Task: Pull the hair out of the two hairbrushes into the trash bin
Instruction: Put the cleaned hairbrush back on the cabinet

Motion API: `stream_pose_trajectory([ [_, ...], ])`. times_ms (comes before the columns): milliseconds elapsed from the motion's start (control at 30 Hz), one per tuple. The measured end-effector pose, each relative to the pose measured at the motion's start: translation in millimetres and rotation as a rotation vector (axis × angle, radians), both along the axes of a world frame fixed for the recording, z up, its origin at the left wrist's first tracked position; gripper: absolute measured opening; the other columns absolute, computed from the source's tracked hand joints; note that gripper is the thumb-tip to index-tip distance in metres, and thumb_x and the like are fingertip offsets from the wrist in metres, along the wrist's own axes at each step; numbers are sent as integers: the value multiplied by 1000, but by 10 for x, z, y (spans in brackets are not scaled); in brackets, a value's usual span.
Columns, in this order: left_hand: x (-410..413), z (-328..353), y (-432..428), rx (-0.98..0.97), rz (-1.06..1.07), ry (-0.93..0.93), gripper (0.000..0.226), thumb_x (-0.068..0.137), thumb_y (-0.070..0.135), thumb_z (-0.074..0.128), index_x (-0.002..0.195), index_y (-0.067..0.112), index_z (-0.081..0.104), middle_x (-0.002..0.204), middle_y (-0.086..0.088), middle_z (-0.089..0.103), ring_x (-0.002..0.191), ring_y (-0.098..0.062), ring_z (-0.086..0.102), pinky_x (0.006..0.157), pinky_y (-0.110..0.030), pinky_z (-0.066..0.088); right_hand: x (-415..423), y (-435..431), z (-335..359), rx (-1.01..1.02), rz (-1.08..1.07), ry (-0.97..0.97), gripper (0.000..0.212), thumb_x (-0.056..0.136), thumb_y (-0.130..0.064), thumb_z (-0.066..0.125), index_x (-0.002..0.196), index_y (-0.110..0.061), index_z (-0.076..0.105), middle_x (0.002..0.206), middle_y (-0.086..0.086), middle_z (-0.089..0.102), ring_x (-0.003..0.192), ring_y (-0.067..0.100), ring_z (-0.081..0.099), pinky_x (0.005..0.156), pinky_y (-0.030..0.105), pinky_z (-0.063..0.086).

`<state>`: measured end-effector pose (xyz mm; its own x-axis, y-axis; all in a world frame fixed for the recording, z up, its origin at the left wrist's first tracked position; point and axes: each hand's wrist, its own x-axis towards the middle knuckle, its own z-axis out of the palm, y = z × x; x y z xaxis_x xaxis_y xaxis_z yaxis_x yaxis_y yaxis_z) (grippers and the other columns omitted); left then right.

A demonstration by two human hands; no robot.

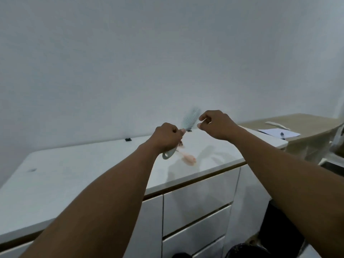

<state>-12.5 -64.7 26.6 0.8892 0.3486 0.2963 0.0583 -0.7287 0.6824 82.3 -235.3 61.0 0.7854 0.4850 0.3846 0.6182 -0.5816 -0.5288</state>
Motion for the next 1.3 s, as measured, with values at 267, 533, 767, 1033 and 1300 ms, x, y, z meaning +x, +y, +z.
stream_pose_trajectory([
  [267, -141, -351, 770, 21, 110, 103, 54, 96, 41, 63, 55, 10, 47, 52, 1, 42, 48, -11, 39, 49, -24, 30, 120, 971, -242, -114, 171, 8, 31, 93, -29, 67, 123, -23, 67, 120, 3, 65, 102, 17, 58, 85, 25, 39],
  [533, 14, -651, 1229, 96, 194, 324, 49, 96, 44, 58, 62, 15, 40, 64, -1, 43, 58, -14, 42, 50, -28, 29, 425, 1656, -732, -209, 272, 4, 30, 94, -19, 63, 124, -21, 68, 116, -3, 58, 100, 11, 55, 88, 22, 37],
  [767, 208, -822, 1382, 94, 199, 438, 39, 97, 47, 50, 78, 13, 54, 75, 0, 50, 81, -23, 52, 69, -31, 39, 578, 1982, -930, -327, 291, 68, 33, 93, -22, 62, 126, -24, 68, 127, 0, 66, 114, 19, 60, 96, 30, 45],
  [1033, 300, -820, 1412, 156, 159, 524, 30, 99, 41, 48, 84, 16, 52, 95, -6, 57, 91, -24, 52, 76, -30, 38, 621, 2112, -1036, -343, 314, 94, 33, 92, -18, 60, 124, -21, 70, 116, -3, 68, 103, 14, 57, 79, 20, 37],
  [1300, 271, -826, 1432, 192, 252, 447, 50, 98, 52, 47, 111, 7, 64, 116, -17, 64, 104, -32, 60, 81, -36, 46, 609, 1859, -849, -328, 280, 123, 27, 88, -29, 66, 114, -25, 70, 109, -3, 66, 104, 19, 63, 92, 32, 51],
])
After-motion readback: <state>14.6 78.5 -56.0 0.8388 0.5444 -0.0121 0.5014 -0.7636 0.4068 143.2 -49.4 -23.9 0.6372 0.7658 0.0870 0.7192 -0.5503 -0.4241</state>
